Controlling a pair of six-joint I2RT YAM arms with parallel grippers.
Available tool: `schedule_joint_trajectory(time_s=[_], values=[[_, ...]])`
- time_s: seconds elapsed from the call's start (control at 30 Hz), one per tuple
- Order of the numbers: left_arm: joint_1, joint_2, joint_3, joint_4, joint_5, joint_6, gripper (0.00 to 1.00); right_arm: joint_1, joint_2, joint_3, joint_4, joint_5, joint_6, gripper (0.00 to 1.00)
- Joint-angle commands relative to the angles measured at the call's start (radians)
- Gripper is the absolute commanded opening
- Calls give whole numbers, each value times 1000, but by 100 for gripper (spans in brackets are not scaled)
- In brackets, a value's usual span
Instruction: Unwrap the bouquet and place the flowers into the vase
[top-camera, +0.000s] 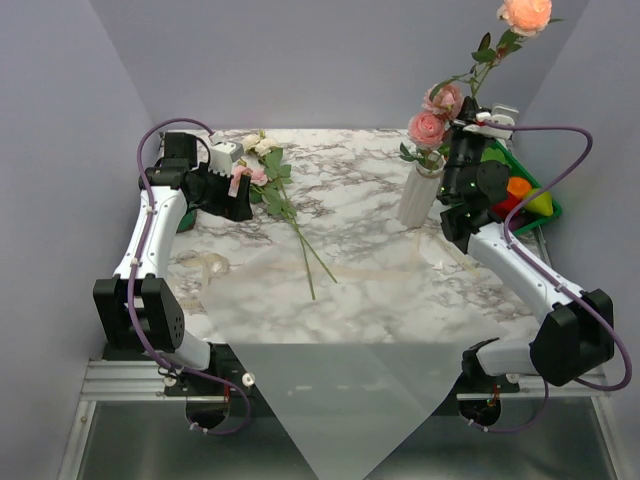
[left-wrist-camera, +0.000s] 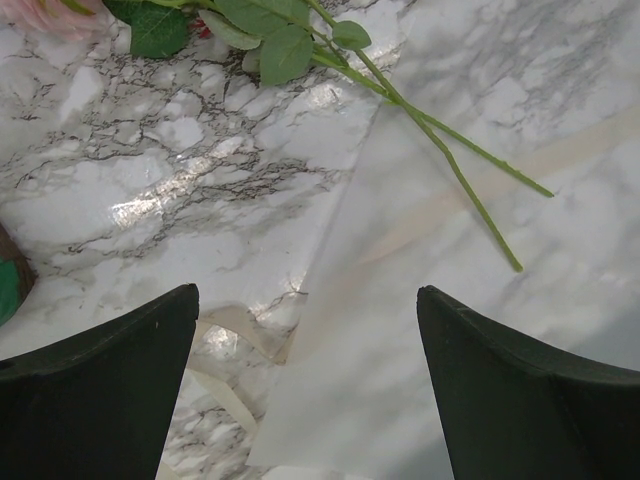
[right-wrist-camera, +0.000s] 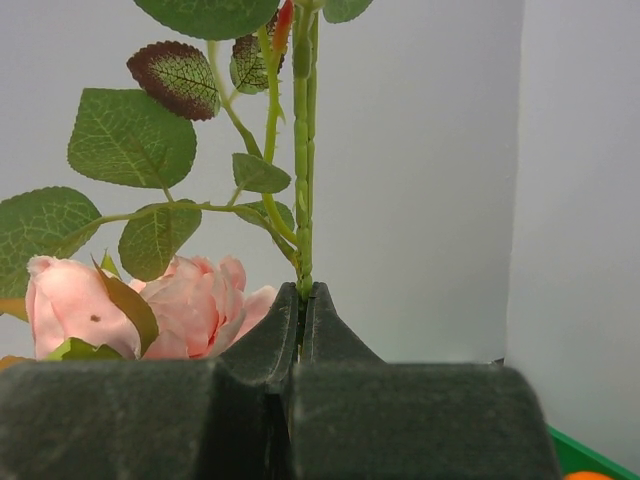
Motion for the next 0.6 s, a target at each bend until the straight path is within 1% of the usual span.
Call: schedule_joint_trajectory(time_s=[0.0, 0.13, 0.27, 0.57], values=[[8, -29, -11, -18, 23, 18, 99, -6, -11, 59, 40, 11, -17, 1], [10, -29, -20, -21, 26, 21, 99, -5, 1, 102, 32, 8, -40, 1], [8, -32, -30, -20, 29, 27, 99, -6, 13, 111, 32, 6, -52, 1], [13, -36, -37, -18, 29, 35, 99, -6, 49, 50, 49, 34, -55, 1]])
